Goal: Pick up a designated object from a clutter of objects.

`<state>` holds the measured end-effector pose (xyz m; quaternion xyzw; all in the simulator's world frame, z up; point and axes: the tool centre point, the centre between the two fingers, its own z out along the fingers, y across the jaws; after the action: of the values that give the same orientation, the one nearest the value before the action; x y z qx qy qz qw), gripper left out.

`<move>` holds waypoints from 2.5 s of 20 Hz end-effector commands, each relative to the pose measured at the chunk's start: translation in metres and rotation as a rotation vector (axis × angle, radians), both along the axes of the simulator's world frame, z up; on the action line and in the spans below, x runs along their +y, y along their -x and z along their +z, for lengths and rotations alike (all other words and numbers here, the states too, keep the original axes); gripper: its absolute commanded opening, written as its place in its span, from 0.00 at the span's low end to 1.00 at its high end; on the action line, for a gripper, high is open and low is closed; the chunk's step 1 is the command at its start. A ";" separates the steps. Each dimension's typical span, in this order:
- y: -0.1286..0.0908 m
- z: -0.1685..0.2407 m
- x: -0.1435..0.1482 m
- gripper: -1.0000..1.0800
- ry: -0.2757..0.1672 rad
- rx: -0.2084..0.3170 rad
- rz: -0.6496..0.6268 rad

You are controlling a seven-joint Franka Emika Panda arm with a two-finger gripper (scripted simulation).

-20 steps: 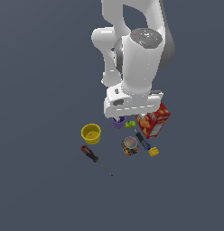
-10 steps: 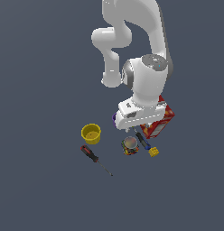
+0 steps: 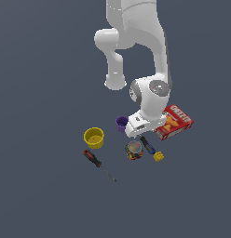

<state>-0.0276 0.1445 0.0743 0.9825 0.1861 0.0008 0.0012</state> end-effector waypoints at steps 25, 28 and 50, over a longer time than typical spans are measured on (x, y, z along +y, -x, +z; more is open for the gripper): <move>0.006 -0.059 0.004 0.00 -0.002 0.002 0.013; 0.006 -0.059 0.004 0.00 -0.002 0.002 0.013; 0.018 -0.008 0.005 0.00 -0.002 -0.010 0.007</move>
<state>-0.0428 0.1482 0.0580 0.9820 0.1890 0.0050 0.0011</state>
